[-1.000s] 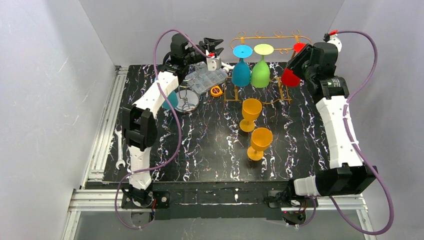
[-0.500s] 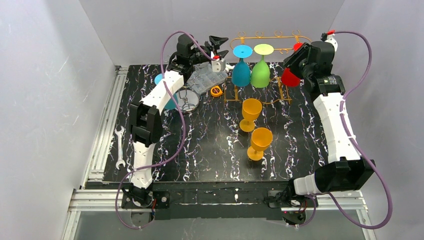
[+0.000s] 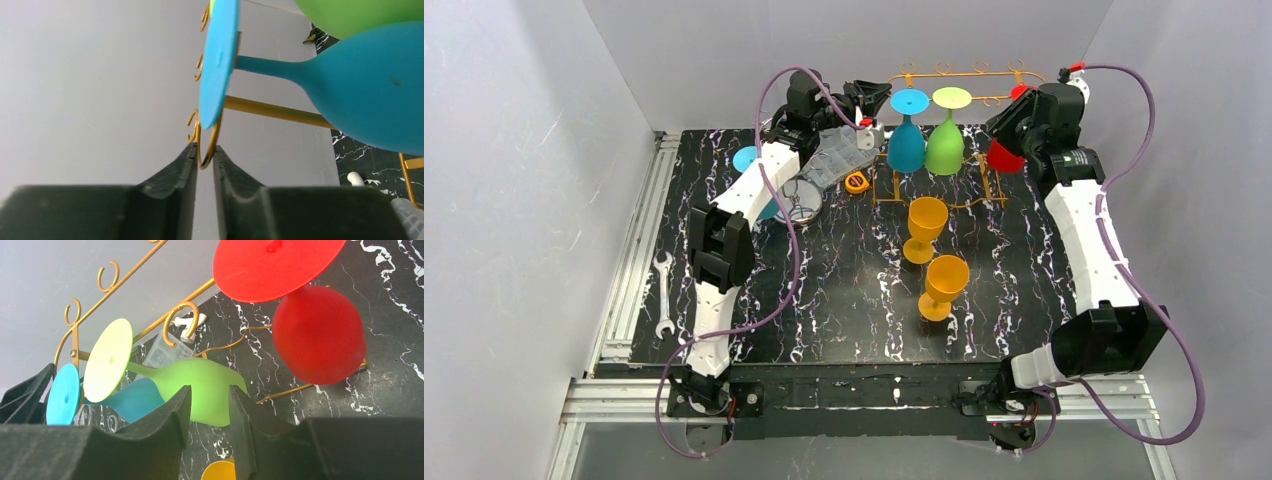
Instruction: Place the wine glass upside down on the wine glass rack
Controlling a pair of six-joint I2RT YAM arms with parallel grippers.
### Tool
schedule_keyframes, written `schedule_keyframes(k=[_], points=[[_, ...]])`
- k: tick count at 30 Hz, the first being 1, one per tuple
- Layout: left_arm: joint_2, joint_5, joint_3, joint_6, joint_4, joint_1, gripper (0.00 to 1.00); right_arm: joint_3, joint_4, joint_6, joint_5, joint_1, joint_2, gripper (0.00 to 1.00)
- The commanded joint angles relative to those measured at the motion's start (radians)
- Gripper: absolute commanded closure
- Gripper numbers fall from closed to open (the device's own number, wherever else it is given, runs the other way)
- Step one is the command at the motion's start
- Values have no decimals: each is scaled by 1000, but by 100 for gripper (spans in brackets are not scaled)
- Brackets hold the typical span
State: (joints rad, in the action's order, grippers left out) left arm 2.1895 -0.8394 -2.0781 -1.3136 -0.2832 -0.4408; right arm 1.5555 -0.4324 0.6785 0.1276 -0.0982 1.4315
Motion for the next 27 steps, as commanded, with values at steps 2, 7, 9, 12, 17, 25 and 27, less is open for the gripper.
schedule_keyframes(k=[2,7,9,12,17,25,27], points=[[10,7,-48,-24,-25,-7,92,24,57,6,1,5,29,59],[-7,6,-23,-37,-25,-9,99,28,68,12,-3,5,42,61],[-24,4,1,-45,-26,-9,100,35,69,15,-2,5,52,62],[-60,-7,53,-64,-27,-11,100,55,68,12,-3,5,67,63],[-126,-30,147,-111,-42,-18,100,108,45,-7,3,5,104,65],[-218,-39,259,-146,-60,-48,100,153,21,-22,-4,5,150,69],[-234,-40,277,-148,-63,-55,100,158,22,-20,-6,5,157,69]])
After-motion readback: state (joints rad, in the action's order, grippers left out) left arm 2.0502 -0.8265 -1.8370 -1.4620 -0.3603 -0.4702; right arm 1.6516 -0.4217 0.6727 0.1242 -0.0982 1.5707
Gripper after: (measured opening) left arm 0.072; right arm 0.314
